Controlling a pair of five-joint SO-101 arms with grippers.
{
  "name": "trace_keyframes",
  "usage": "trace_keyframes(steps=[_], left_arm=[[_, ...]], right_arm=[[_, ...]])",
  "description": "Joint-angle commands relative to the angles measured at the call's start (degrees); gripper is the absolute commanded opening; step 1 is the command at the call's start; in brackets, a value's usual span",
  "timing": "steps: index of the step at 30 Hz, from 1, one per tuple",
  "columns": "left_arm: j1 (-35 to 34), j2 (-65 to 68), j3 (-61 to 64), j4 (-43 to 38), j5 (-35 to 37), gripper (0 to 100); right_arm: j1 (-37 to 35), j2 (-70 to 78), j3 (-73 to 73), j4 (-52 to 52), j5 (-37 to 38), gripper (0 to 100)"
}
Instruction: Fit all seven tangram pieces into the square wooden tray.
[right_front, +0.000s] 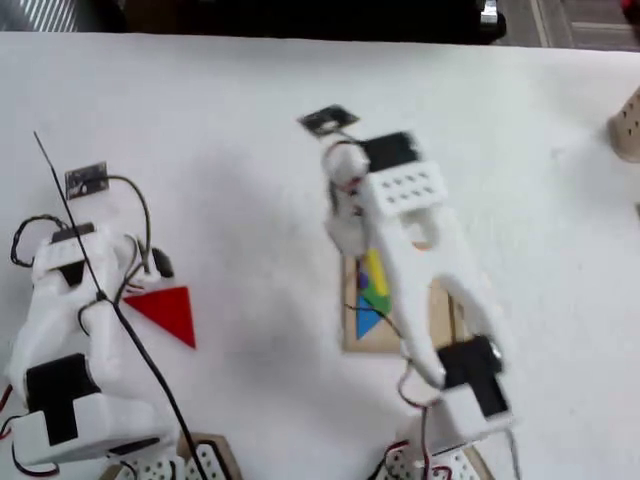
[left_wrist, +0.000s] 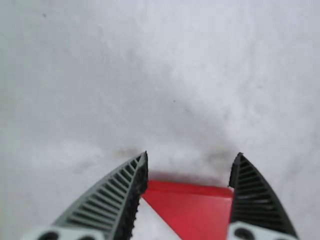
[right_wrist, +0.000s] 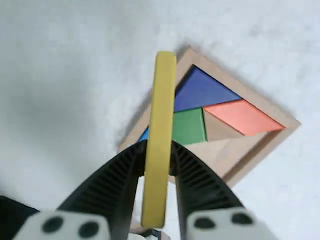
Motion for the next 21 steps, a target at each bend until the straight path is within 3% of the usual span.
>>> trace_keyframes(steps=[1, 4, 7, 14, 21], left_arm=[[0.2, -0.5, -2.5, -0.5, 0.5, 27], [0.2, -0.5, -2.5, -0.5, 0.5, 27], [0.2, -0.5, -2.5, -0.5, 0.5, 27], [0.2, -0.5, -2.3, -0.5, 0.4, 27], [0.2, -0.5, -2.3, -0.5, 0.4, 27]], right_arm=[[5.8, -10.2, 7.6, -0.3, 6.1, 1.9], [11.4, -15.4, 15.9, -3.7, 6.9, 1.9], [14.6, -18.9, 23.5, -7.7, 13.4, 1.9], [14.4, -20.7, 35.8, -8.0, 48.6, 1.9], [17.6, -20.5, 36.4, -8.1, 71.3, 1.9]])
